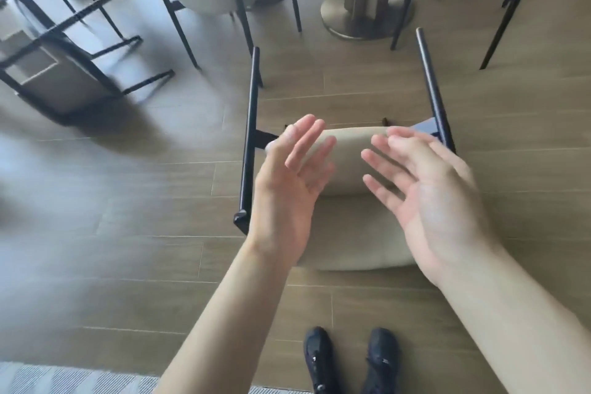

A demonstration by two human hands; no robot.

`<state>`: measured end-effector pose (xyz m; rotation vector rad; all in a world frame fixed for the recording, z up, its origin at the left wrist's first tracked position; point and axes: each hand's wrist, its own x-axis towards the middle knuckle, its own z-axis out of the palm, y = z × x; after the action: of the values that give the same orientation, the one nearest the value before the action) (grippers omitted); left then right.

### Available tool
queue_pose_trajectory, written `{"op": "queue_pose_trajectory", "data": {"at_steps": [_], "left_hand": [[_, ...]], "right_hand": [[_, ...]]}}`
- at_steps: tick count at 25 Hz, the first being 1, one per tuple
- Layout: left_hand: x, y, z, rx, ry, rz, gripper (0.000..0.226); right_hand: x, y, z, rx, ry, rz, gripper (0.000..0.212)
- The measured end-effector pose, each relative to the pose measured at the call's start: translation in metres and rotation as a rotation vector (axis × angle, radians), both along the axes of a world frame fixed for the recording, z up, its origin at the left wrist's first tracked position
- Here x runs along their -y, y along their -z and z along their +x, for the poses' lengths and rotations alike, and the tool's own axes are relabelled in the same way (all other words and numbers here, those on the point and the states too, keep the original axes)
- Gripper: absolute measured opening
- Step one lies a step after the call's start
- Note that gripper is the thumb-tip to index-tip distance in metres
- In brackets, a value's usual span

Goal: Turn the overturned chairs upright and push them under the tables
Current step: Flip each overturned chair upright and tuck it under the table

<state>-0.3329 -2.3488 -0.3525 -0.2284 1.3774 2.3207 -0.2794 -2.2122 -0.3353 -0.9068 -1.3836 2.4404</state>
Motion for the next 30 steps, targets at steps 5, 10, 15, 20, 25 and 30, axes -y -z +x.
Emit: {"op": "queue_pose_trajectory", "data": {"at_steps": [5,10,15,20,25,30], "left_hand": [[-0.008,0.129,0.01,0.21,-0.08,0.045,0.054],[-0.006,0.244,0.024,0.339,-0.143,0.032,0.052],[-0.009,0.361,0.042,0.44,-0.177,-0.012,0.054],[-0.014,0.473,0.065,0.559,-0.224,-0.063,0.065],[-0.017,0.564,0.079,0.614,-0.282,-0.062,0.06],[-0.016,0.643,0.089,0.698,-0.349,-0.089,0.069]], "right_hand": [[0.007,0.127,0.009,0.158,0.027,-0.057,0.008],[0.015,0.247,0.01,0.272,0.053,-0.125,0.005],[0.024,0.367,0.021,0.375,0.061,-0.188,0.01],[0.028,0.482,0.044,0.513,0.113,-0.261,0.013],[0.031,0.58,0.059,0.601,0.161,-0.318,0.026],[0.032,0.66,0.067,0.676,0.193,-0.318,0.025]]}}
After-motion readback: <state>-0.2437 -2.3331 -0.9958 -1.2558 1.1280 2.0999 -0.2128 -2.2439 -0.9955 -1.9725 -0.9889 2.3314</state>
